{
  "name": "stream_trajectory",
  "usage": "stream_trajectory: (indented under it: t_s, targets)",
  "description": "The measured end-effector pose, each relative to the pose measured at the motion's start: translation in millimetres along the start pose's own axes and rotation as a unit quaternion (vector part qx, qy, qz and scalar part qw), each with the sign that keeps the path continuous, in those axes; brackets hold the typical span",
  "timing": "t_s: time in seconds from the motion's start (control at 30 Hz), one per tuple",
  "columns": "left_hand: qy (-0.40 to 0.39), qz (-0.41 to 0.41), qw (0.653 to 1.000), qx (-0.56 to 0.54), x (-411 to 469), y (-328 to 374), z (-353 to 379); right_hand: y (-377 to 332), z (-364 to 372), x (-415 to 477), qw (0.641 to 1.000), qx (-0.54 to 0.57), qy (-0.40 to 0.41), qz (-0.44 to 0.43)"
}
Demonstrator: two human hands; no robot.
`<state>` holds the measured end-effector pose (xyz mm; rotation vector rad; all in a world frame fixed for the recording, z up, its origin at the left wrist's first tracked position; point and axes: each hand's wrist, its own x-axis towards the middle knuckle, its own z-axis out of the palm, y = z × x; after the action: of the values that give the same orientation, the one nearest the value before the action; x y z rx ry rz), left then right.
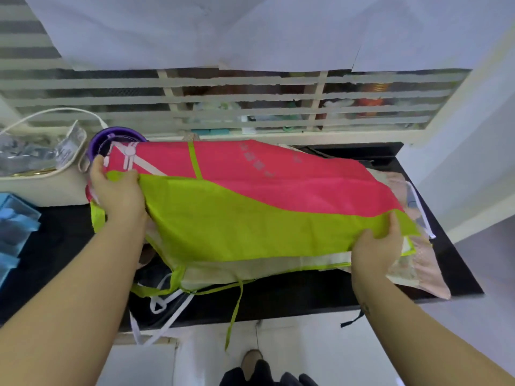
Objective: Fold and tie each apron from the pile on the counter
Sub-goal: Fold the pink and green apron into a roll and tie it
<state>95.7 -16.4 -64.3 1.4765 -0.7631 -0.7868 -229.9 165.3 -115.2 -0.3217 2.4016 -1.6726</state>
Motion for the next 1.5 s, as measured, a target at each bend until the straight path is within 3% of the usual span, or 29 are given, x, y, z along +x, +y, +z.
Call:
stream_trajectory:
  t_s: [0.23,0.37,0.43,0.53,0.63,0.77,0.83,0.93,0.97,1.03,1.1,1.2,1.27,1.4,1.5]
  targets:
    - [-0.091,0.063,0.980,0.167,-17.6,-35.9,-18.2,33.7,-12.6,14.0,0.983,-0.112,-0.112,0.089]
    - [-0.100,0.054,0.977,0.181,-20.6,-37.4,-21.1,31.1,-12.5,18.8,0.989,-0.094,-0.041,0.106]
    - [-0.102,0.059,0.977,0.180,-28.3,-37.5,-21.0,26.0,-14.3,17.5,0.993,-0.105,0.001,0.057]
    - [-0.099,0.042,0.978,0.179,-36.2,-40.9,-22.1,30.4,-16.6,25.4,0.987,-0.158,-0.033,0.021]
    - [-0.093,0.011,0.975,0.201,-41.0,-47.9,-24.8,39.9,-17.8,36.8,0.975,-0.179,-0.079,0.105]
    - [-0.080,-0.013,0.972,0.221,-48.0,-49.1,-21.8,39.9,-15.1,42.5,0.974,-0.161,-0.088,0.129]
    - [-0.067,-0.012,0.973,0.222,-50.8,-45.6,-18.1,39.0,-13.9,42.6,0.971,-0.153,-0.071,0.168]
    - [-0.046,0.003,0.979,0.196,-49.9,-40.7,-14.2,32.5,-13.4,32.8,0.959,-0.172,0.027,0.225]
    - [-0.038,0.016,0.983,0.178,-49.4,-40.5,-15.2,27.3,-13.1,25.4,0.959,-0.183,0.057,0.208]
    - [-0.016,0.027,0.993,0.114,-46.4,-40.1,-18.2,16.5,-3.5,12.9,0.972,-0.212,0.068,0.070]
    - [0.024,-0.010,1.000,0.014,-39.0,-35.6,-20.6,4.6,18.5,1.7,0.967,-0.218,-0.021,-0.127]
    - [0.088,-0.143,0.973,-0.160,-17.6,-30.4,-26.3,-22.4,69.1,-29.0,0.901,-0.178,-0.267,-0.293]
    - [0.069,-0.239,0.933,-0.261,-3.5,-29.6,-33.0,-45.4,98.1,-59.5,0.835,-0.178,-0.370,-0.366]
    - [0.003,-0.304,0.877,-0.373,4.9,-28.2,-43.2,-74.4,137.0,-98.4,0.709,-0.282,-0.458,-0.456]
    - [-0.026,-0.305,0.879,-0.366,14.8,-14.8,-46.3,-72.5,149.2,-97.7,0.618,-0.407,-0.473,-0.478]
